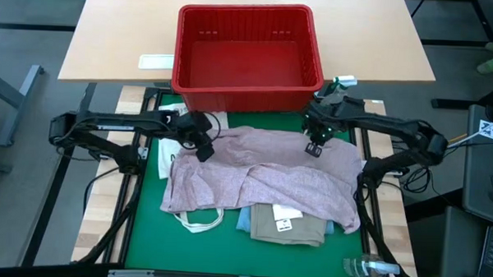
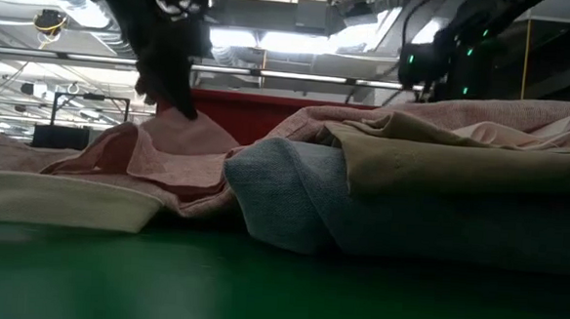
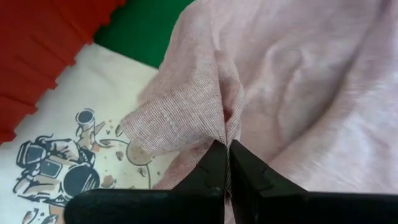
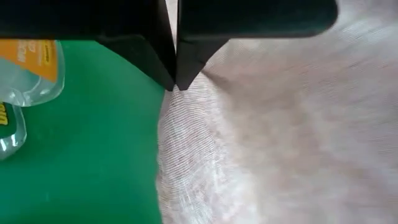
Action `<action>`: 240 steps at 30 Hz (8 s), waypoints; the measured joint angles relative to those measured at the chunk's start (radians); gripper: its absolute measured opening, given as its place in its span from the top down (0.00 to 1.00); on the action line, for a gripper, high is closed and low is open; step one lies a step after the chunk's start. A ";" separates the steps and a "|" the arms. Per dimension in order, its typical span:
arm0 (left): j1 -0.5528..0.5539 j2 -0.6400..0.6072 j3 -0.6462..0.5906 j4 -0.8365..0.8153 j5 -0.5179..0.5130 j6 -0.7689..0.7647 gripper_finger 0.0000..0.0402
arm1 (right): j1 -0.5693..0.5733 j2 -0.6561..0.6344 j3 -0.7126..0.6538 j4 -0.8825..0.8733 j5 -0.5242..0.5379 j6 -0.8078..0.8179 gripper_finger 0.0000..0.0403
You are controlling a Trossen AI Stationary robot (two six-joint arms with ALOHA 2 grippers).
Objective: Fold laundry
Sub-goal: Fold the pink polo
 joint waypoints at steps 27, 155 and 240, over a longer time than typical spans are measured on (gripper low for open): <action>-0.527 -0.305 0.001 -0.363 0.034 -0.437 1.00 | 0.754 -0.272 0.151 -0.167 -0.050 0.562 1.00; -0.691 0.206 0.000 0.017 0.095 -0.608 0.83 | 0.985 0.111 0.151 -0.214 -0.335 0.531 0.69; -0.536 0.228 -0.140 -0.269 0.132 -0.706 0.87 | 0.984 0.111 0.371 -0.396 -0.094 0.450 0.69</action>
